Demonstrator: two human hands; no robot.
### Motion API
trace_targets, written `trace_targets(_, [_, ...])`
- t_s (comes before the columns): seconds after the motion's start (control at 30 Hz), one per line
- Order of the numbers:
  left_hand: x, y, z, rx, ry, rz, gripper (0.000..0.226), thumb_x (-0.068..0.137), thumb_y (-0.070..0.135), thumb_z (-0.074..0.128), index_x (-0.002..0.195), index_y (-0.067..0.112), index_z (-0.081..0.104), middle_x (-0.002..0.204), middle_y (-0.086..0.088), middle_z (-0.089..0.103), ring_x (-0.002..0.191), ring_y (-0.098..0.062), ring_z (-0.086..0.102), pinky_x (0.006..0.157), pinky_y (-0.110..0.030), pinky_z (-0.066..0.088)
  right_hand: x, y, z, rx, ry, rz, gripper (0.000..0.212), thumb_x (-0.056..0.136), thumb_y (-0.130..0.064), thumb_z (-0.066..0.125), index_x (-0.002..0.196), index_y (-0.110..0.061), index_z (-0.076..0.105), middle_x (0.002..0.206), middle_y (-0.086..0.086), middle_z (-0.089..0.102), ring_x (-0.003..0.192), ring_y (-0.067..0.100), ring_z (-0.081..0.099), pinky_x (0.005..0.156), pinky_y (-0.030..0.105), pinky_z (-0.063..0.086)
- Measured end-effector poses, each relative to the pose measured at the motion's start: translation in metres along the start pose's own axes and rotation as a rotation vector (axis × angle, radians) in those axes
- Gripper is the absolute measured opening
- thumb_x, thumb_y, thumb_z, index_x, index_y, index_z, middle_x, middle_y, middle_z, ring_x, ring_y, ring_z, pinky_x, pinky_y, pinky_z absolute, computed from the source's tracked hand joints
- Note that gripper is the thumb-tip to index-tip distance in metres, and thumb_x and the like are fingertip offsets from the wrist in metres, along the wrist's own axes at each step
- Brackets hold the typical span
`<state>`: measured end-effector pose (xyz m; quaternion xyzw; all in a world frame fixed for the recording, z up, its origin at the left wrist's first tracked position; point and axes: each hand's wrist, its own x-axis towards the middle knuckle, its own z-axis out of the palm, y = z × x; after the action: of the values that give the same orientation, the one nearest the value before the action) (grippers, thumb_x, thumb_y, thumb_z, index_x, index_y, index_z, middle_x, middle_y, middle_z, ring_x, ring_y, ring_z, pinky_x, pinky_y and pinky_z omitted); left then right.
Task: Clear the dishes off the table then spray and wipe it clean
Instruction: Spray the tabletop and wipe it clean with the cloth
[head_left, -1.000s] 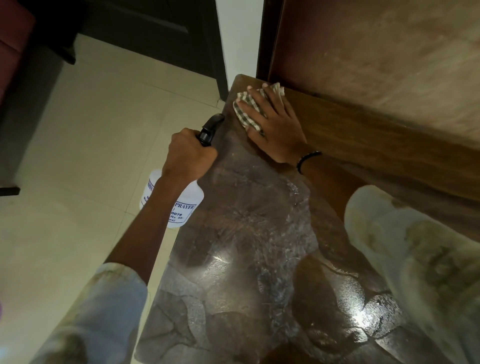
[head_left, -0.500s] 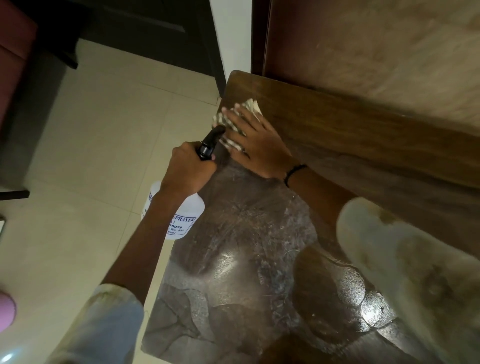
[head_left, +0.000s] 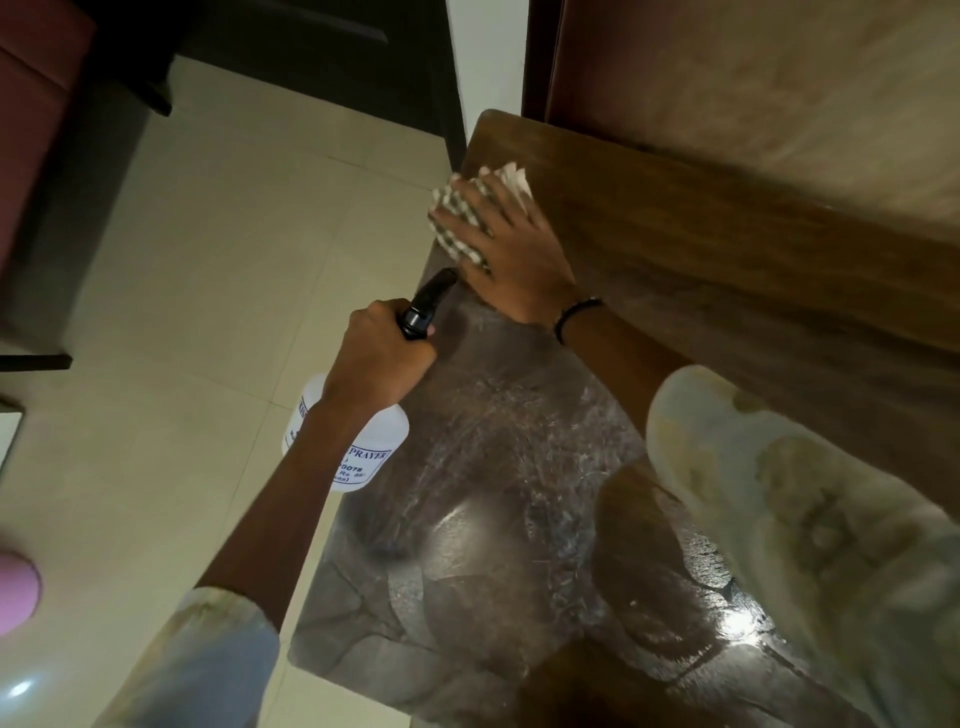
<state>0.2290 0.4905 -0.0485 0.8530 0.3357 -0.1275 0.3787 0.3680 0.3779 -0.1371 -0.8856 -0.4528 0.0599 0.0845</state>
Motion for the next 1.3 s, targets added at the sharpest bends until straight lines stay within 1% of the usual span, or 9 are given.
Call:
trace_targets(0.13, [-0.011, -0.004, 0.011, 0.028, -0.058, -0.01, 0.017, 0.078, 0.009, 0.062, 0.093, 0.01, 0.071, 0.085, -0.017, 0.069, 0.076, -0.033, 0.065, 0.062, -0.033, 0.046, -0.048, 0.022, -0.001, -0.022, -0.002, -0.228, 0.051, 0.1, -0.038, 0.037, 0.15, -0.028, 0.036, 0.158, 0.006, 0.031, 0.148, 0.031, 0.022, 0.118, 0.043, 0.017])
trace_targets(0.33, [-0.038, 0.007, 0.044, 0.06, -0.228, 0.06, 0.014, 0.077, 0.007, 0.059, 0.089, 0.011, 0.065, 0.076, -0.015, 0.067, 0.064, -0.029, 0.063, 0.054, -0.036, 0.047, -0.096, 0.078, -0.015, 0.02, 0.025, 0.114, 0.053, 0.101, -0.039, 0.033, 0.153, -0.032, 0.026, 0.162, 0.001, 0.02, 0.151, 0.027, 0.012, 0.118, 0.044, 0.017])
trace_targets(0.43, [-0.052, 0.016, 0.063, 0.05, -0.328, 0.08, 0.015, 0.076, 0.009, 0.059, 0.089, 0.013, 0.063, 0.075, -0.01, 0.066, 0.067, -0.026, 0.063, 0.06, -0.037, 0.051, -0.117, 0.076, -0.014, 0.027, -0.005, 0.118, 0.055, 0.101, -0.041, 0.03, 0.154, -0.03, 0.024, 0.163, 0.002, 0.017, 0.151, 0.027, 0.009, 0.12, 0.046, 0.015])
trace_targets(0.5, [-0.061, 0.022, 0.075, 0.078, -0.363, 0.089, 0.008, 0.076, 0.008, 0.059, 0.084, 0.011, 0.061, 0.071, -0.008, 0.063, 0.066, -0.025, 0.06, 0.056, -0.033, 0.047, -0.13, 0.078, -0.013, 0.024, -0.024, 0.102, 0.055, 0.101, -0.041, 0.03, 0.154, -0.029, 0.024, 0.163, 0.003, 0.016, 0.151, 0.028, 0.009, 0.12, 0.047, 0.015])
trace_targets(0.6, [-0.071, 0.025, 0.085, 0.087, -0.345, 0.077, 0.006, 0.078, 0.009, 0.059, 0.082, 0.014, 0.058, 0.064, -0.002, 0.055, 0.061, -0.022, 0.056, 0.052, -0.026, 0.04, -0.144, 0.081, -0.013, 0.021, -0.03, 0.089, 0.054, 0.101, -0.042, 0.029, 0.154, -0.03, 0.024, 0.163, 0.002, 0.016, 0.151, 0.027, 0.008, 0.12, 0.047, 0.016])
trace_targets(0.77, [-0.072, 0.017, 0.082, 0.045, -0.345, 0.056, 0.009, 0.08, 0.008, 0.058, 0.089, 0.012, 0.06, 0.062, -0.001, 0.053, 0.058, -0.021, 0.054, 0.052, -0.026, 0.039, -0.149, 0.08, -0.016, 0.045, -0.031, 0.087, 0.053, 0.102, -0.042, 0.027, 0.154, -0.03, 0.025, 0.163, 0.002, 0.017, 0.151, 0.026, 0.008, 0.12, 0.048, 0.017])
trace_targets(1.0, [-0.066, 0.012, 0.07, 0.021, -0.184, 0.027, 0.006, 0.078, 0.006, 0.057, 0.08, 0.011, 0.059, 0.058, -0.002, 0.051, 0.053, -0.021, 0.05, 0.048, -0.024, 0.035, -0.147, 0.078, -0.014, 0.03, -0.048, 0.124, 0.054, 0.101, -0.044, 0.029, 0.154, -0.032, 0.024, 0.163, 0.001, 0.016, 0.151, 0.026, 0.008, 0.119, 0.047, 0.015])
trace_targets(1.13, [-0.06, 0.007, 0.064, 0.026, -0.239, 0.063, 0.005, 0.081, 0.008, 0.058, 0.085, 0.011, 0.06, 0.06, -0.003, 0.052, 0.055, -0.022, 0.051, 0.051, -0.026, 0.037, -0.143, 0.07, -0.01, 0.063, -0.018, 0.171, 0.055, 0.099, -0.044, 0.031, 0.153, -0.033, 0.027, 0.163, 0.001, 0.019, 0.151, 0.027, 0.009, 0.119, 0.05, 0.017])
trace_targets(1.3, [-0.055, -0.002, 0.058, 0.018, -0.163, 0.038, 0.011, 0.081, 0.006, 0.059, 0.091, 0.009, 0.063, 0.063, -0.002, 0.056, 0.063, -0.026, 0.056, 0.052, -0.025, 0.037, -0.12, 0.03, -0.004, 0.059, 0.002, 0.214, 0.055, 0.098, -0.043, 0.031, 0.152, -0.033, 0.03, 0.162, 0.003, 0.022, 0.15, 0.03, 0.012, 0.118, 0.051, 0.02])
